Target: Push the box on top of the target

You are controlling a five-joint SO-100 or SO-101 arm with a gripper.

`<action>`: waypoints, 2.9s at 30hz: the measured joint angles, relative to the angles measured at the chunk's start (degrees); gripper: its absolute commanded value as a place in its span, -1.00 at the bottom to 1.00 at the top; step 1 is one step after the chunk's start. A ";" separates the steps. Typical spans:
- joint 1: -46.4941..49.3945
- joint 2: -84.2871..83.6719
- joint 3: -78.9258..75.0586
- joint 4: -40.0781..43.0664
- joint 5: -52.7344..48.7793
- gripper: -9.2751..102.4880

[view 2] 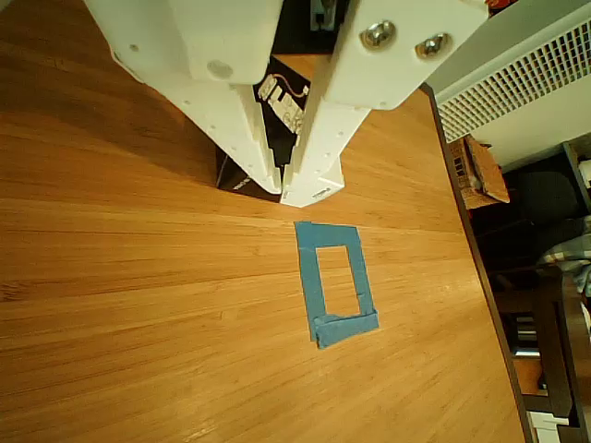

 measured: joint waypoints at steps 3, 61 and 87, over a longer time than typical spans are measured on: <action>0.09 0.00 0.00 0.00 0.00 -0.83; 5.89 -20.57 -12.04 -3.08 -61.00 -0.84; 3.25 -13.80 -10.28 11.95 -87.45 -0.84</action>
